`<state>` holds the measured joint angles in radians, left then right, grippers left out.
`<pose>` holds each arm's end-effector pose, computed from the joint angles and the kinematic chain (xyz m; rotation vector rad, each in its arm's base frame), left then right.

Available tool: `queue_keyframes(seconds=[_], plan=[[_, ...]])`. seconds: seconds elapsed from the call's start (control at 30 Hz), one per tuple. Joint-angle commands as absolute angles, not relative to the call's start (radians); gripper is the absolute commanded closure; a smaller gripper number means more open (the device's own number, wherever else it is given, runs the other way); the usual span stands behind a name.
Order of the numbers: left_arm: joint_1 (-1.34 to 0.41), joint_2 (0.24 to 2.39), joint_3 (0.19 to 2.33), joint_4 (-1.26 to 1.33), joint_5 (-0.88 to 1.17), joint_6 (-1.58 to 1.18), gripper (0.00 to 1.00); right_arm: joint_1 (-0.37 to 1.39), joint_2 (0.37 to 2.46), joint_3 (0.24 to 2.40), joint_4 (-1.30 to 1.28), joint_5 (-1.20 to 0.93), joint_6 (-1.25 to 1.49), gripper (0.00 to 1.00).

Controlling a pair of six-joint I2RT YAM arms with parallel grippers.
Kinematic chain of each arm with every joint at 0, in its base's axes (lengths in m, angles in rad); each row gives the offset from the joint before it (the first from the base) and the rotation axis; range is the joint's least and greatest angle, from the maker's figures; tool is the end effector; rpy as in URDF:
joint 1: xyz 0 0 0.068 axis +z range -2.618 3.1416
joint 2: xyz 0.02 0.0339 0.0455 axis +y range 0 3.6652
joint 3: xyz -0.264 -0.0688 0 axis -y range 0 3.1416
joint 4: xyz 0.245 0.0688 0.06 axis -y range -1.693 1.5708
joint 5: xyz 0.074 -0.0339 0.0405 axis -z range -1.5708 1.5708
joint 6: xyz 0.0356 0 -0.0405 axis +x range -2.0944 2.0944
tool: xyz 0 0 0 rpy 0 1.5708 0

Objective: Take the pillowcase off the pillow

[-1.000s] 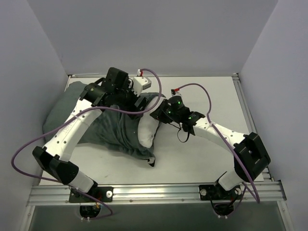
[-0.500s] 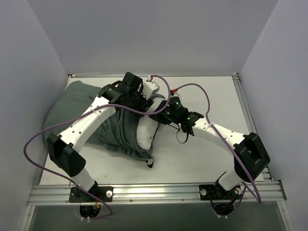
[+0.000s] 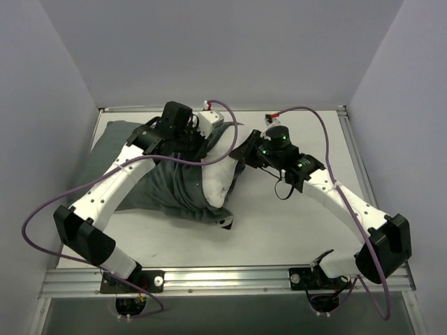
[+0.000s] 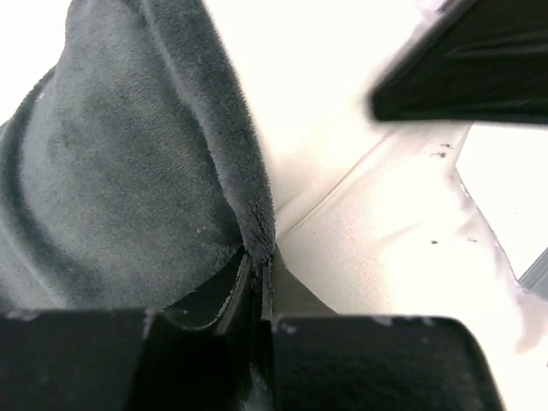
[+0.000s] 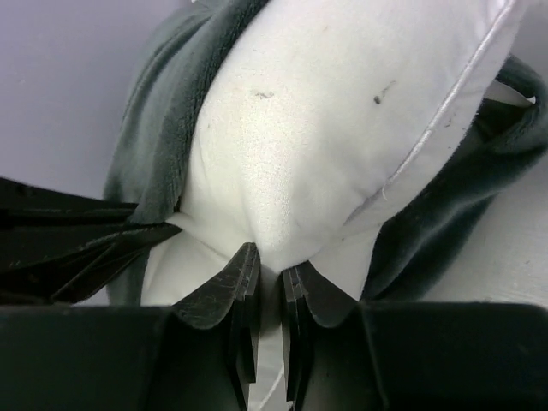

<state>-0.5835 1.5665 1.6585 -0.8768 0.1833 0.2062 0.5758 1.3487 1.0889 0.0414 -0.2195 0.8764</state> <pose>0.2755 -0.1897 0.3827 0.9962 2.1555 -0.3987 0.2644 0.1809 0.3425 0.1217 1.9574 1.2017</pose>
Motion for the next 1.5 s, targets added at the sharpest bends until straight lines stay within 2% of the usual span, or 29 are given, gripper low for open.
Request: queue_keyframes(seconds=[0.0,0.13,0.23,0.3,0.4,0.43,0.5,0.57,0.6,0.8,1.03,1.23,1.3,1.37,1.4,1.43,1.47], plan=[[-0.454,1.528,1.617,-0.956,0.078,0.241,0.88,0.509,1.218,1.216,-0.035,-0.19,0.763,1.0],[-0.419,1.526,1.62,-0.946,0.118,0.232,0.9,0.491,1.198,1.255,-0.093,-0.222,0.739,1.0],[-0.405,1.522,1.654,-0.962,0.23,0.212,0.82,0.489,1.198,1.246,-0.098,-0.227,0.742,1.0],[-0.405,1.51,1.678,-0.963,0.293,0.187,0.97,0.497,1.207,1.188,-0.034,-0.247,0.773,1.0],[-0.417,1.508,1.663,-0.937,0.298,0.173,0.98,0.509,1.229,1.097,0.001,-0.259,0.833,1.0],[-0.42,1.511,1.655,-0.934,0.284,0.178,0.98,0.517,1.232,1.085,0.02,-0.25,0.841,0.89],[-0.419,1.52,1.625,-0.924,0.273,0.183,0.98,0.531,1.229,1.031,0.079,-0.221,0.883,0.56],[-0.42,1.523,1.609,-0.907,0.278,0.175,0.98,0.578,1.226,0.98,0.153,-0.204,0.96,0.09],[-0.42,1.528,1.605,-0.902,0.288,0.167,0.98,0.603,1.232,0.948,0.211,-0.192,0.975,0.0],[-0.425,1.531,1.606,-0.861,0.322,0.124,0.98,0.756,1.35,0.919,0.406,-0.19,1.087,0.0],[-0.425,1.534,1.609,-0.825,0.362,0.089,0.98,0.857,1.485,0.9,0.511,-0.117,1.207,0.0],[-0.425,1.545,1.605,-0.811,0.409,0.061,0.98,0.906,1.626,0.957,0.519,-0.087,1.212,0.0],[-0.425,1.551,1.606,-0.811,0.431,0.055,0.98,0.907,1.669,1.024,0.445,-0.075,1.193,0.02],[-0.423,1.549,1.608,-0.815,0.436,0.057,0.98,0.894,1.709,1.032,0.457,-0.064,1.177,0.1],[-0.422,1.548,1.608,-0.815,0.434,0.058,0.98,0.888,1.712,0.996,0.529,-0.069,1.192,0.18],[-0.42,1.546,1.608,-0.819,0.431,0.061,0.98,0.882,1.707,0.97,0.575,-0.074,1.212,0.43],[-0.416,1.542,1.608,-0.821,0.428,0.064,0.98,0.87,1.701,0.945,0.618,-0.075,1.251,0.57]])
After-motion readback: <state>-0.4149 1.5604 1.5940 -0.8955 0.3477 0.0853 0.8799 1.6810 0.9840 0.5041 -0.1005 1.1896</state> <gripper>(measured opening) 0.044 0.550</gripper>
